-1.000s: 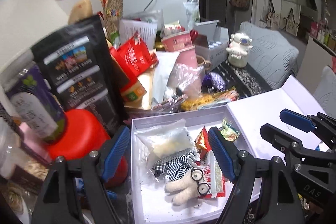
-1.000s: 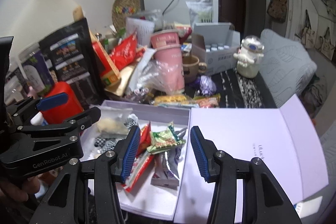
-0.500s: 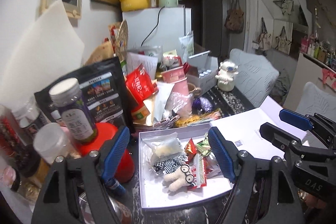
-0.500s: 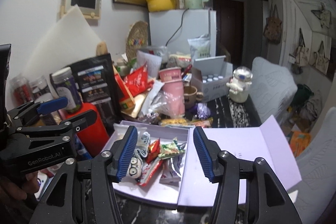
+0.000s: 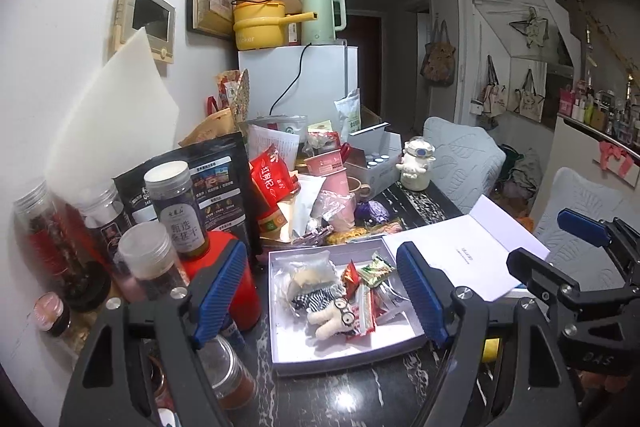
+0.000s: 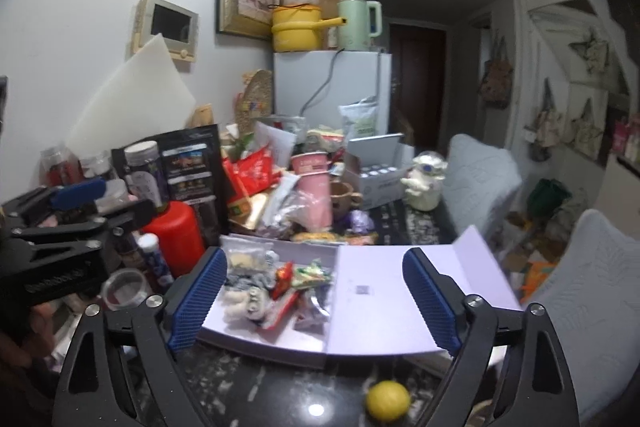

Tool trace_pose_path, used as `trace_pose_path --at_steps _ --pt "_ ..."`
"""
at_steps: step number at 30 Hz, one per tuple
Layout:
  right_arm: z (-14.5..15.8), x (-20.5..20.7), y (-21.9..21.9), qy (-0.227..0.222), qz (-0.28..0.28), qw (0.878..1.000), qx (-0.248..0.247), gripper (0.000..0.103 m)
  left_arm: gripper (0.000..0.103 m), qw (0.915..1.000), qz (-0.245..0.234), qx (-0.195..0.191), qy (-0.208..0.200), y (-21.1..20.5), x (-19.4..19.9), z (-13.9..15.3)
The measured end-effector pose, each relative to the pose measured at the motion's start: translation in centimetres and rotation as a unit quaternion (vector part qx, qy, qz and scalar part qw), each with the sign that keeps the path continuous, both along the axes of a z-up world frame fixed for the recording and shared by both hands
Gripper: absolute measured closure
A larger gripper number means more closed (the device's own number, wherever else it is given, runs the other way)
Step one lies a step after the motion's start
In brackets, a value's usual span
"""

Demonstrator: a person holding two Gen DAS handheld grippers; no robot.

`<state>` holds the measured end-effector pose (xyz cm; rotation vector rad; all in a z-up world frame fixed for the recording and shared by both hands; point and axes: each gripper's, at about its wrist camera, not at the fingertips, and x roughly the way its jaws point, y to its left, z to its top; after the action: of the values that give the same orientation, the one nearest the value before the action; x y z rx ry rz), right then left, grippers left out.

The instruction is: Organize soft objects

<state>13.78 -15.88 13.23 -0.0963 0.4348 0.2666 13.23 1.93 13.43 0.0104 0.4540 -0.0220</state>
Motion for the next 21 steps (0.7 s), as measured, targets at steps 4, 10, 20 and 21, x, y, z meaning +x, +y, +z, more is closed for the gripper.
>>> trace_pose_path --at_steps 4,10,20,21 --pt "-0.2 -1.3 -0.5 0.001 -0.016 1.0 -0.005 0.01 0.025 1.0 -0.004 0.001 0.001 -0.1 -1.3 -0.4" --pt "-1.3 -2.9 -1.1 0.008 -0.028 1.0 -0.004 0.009 0.025 0.9998 -0.013 -0.001 0.013 -0.3 -2.8 -1.7" --pt "-3.8 -5.1 -1.0 0.034 -0.028 0.999 -0.001 0.009 0.025 0.9994 -0.01 0.001 0.033 -0.3 -4.5 -4.4" --pt "-4.1 -5.3 -1.0 0.038 -0.026 0.999 0.0 0.009 0.025 0.9994 -0.01 0.001 0.033 -0.2 -4.6 -4.6"
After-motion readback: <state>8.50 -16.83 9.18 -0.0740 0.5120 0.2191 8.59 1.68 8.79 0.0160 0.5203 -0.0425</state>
